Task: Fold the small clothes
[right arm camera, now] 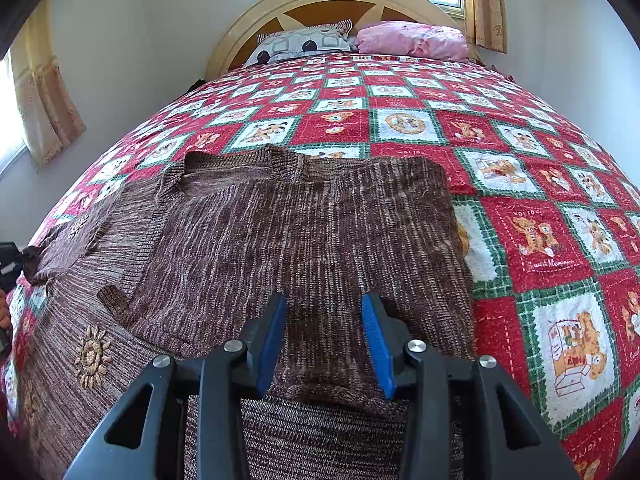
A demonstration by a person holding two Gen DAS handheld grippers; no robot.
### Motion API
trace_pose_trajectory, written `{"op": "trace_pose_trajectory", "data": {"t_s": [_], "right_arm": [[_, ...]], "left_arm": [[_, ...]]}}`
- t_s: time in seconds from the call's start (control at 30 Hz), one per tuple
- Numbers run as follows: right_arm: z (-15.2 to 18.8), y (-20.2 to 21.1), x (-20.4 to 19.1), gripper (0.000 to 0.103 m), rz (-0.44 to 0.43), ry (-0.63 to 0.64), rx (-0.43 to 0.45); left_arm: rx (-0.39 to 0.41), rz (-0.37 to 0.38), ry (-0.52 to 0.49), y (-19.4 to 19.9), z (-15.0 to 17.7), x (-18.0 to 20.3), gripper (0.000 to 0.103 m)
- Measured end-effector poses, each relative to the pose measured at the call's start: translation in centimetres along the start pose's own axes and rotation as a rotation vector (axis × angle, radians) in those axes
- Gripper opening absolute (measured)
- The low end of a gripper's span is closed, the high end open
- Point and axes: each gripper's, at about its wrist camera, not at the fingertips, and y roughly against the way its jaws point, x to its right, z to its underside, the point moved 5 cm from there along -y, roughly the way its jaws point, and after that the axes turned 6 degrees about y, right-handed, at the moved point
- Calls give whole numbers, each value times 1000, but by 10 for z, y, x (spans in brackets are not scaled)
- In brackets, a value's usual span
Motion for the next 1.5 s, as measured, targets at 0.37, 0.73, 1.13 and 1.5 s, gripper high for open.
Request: {"op": "trace_pose_trajectory", "data": {"t_s": [0.37, 0.73, 1.13, 1.5], "right_arm": [[0, 0, 0, 41, -3, -3, 1], [0, 0, 0, 41, -3, -4, 1], [-3, -2, -17, 59, 11, 66, -31], [-64, 9, -141, 60, -242, 185, 40]], "left_arm": [[-10, 232, -505, 34, 119, 182, 11], [-198, 275, -556, 15, 217, 203, 11], [-250, 289, -485, 44, 212, 163, 86], [-139, 165, -290, 39, 179, 95, 88]]}}
